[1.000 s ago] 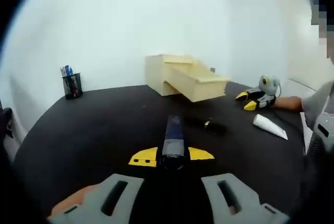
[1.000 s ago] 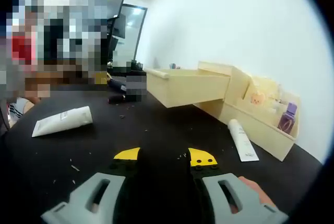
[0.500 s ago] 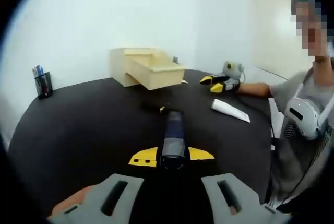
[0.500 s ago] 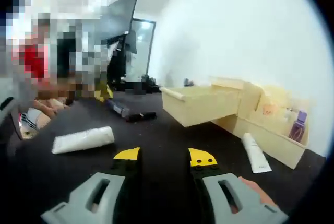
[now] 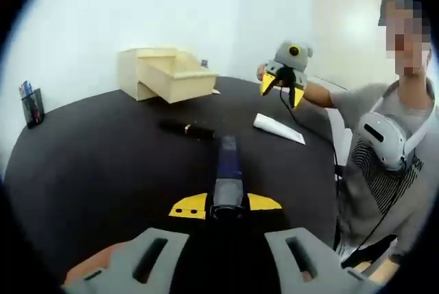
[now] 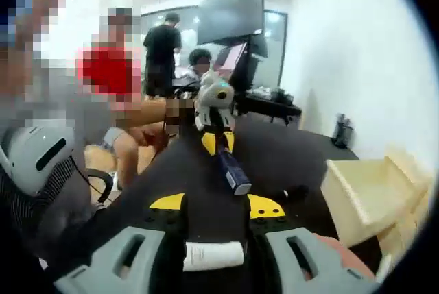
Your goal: Open the drawer, pick up the cosmetic bottles from the table one by one, place them into the drawer, release the gripper, close the drawer, and move the gripper away
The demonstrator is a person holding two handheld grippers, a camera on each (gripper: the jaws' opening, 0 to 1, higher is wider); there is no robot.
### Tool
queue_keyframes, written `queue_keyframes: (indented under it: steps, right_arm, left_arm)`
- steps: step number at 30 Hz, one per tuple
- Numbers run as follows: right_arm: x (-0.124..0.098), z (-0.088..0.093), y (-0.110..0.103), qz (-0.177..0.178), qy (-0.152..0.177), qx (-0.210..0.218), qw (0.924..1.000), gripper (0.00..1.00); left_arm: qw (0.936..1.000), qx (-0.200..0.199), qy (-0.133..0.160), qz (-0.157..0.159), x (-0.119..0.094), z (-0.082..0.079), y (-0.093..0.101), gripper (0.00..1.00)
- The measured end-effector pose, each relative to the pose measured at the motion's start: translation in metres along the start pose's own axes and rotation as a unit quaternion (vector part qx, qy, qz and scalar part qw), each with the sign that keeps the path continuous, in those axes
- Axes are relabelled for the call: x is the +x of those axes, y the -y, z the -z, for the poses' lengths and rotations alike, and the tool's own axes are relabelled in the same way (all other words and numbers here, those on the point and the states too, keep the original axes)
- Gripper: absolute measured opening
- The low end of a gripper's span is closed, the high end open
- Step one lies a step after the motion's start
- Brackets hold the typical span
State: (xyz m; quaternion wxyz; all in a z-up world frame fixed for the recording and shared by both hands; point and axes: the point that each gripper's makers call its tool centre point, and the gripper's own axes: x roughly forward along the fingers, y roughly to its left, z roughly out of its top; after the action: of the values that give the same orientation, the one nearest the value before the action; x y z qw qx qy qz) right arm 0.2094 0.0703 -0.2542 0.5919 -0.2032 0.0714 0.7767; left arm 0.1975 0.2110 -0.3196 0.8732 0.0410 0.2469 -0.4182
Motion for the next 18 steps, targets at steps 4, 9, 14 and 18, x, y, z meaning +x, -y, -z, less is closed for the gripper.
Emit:
queue_keyframes:
  steps: [4,9,14,18]
  right_arm:
    - [0.022,-0.005,0.011,-0.009,-0.023,-0.010,0.9996,0.27]
    - [0.051,0.007,0.021,-0.019,-0.049,-0.007,0.9986,0.26]
    - [0.071,0.013,0.025,-0.030,-0.044,0.002,0.9986,0.25]
    - [0.078,0.018,0.032,-0.026,-0.050,0.002,0.9984,0.23]
  left_arm:
    - [1.0000,0.003,-0.007,-0.006,0.002,0.003,-0.001,0.15]
    - [0.9987,-0.014,-0.007,-0.048,-0.003,0.007,-0.011,0.24]
    - [0.9970,-0.019,0.013,-0.074,-0.019,0.002,-0.010,0.26]
    - [0.9937,-0.021,0.060,-0.093,-0.034,-0.011,-0.002,0.26]
